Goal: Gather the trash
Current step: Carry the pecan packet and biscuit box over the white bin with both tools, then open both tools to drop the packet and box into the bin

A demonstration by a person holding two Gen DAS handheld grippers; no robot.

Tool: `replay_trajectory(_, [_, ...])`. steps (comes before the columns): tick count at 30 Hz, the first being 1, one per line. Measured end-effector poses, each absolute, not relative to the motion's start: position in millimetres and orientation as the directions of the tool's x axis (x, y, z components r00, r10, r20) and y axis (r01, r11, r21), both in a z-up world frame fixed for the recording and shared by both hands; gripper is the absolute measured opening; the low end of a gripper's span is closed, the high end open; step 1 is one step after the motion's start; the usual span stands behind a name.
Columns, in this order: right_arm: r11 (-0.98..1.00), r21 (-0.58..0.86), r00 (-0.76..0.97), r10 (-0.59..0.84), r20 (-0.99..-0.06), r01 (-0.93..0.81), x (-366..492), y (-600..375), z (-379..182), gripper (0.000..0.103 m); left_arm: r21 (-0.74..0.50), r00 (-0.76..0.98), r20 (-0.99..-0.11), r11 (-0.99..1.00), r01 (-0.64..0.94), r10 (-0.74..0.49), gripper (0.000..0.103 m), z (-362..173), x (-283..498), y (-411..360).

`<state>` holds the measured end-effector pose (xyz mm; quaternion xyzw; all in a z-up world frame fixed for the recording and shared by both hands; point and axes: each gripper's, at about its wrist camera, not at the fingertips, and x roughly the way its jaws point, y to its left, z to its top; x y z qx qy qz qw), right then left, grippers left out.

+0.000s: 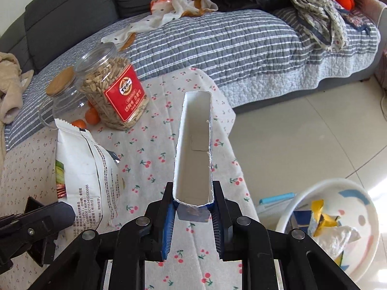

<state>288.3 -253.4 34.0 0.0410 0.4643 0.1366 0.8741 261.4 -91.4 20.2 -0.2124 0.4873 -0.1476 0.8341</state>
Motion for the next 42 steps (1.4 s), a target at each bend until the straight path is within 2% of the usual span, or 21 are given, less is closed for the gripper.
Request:
replay_trajectory(13, [0.976, 0.215, 0.537, 0.201, -0.819, -0.038, 265.5, -386.3, 34.4, 0.024, -0.6, 0.394, -0.69, 0.784, 0.157, -0.607, 0.004, 0.5, 276.0, -213.3])
replay_trajectory(17, [0.976, 0.217, 0.512, 0.192, -0.837, -0.011, 261.3, -411.0, 26.5, 0.024, -0.604, 0.353, -0.701, 0.779, 0.165, -0.619, 0.004, -17.9, 279.6, -249.0])
replay_trajectory(21, [0.978, 0.209, 0.483, 0.181, -0.857, 0.005, 260.7, -423.7, 17.8, 0.024, -0.561, 0.33, -0.746, 0.813, 0.158, -0.579, 0.004, -40.2, 282.8, -273.4])
replay_trajectory(26, [0.975, 0.221, 0.47, 0.19, -0.862, 0.01, 264.5, -432.7, 13.3, 0.024, -0.499, 0.32, -0.797, 0.857, 0.132, -0.513, 0.007, -63.7, 295.9, -278.5])
replay_trajectory(28, [0.974, 0.225, 0.468, 0.196, -0.862, 0.006, 264.6, -434.0, 12.6, 0.024, -0.489, 0.308, -0.808, 0.863, 0.123, -0.502, 0.014, -69.9, 298.8, -277.2])
replay_trajectory(30, [0.973, 0.229, 0.459, 0.202, -0.865, 0.003, 266.1, -433.9, 10.2, 0.024, -0.495, 0.313, -0.807, 0.863, 0.107, -0.501, 0.017, -71.6, 300.2, -272.7])
replay_trajectory(42, [0.938, 0.343, 0.302, 0.342, -0.89, -0.052, 274.0, -404.2, -19.0, 0.028, -0.534, 0.343, -0.789, 0.845, 0.026, -0.509, 0.019, -48.5, 297.6, -227.0])
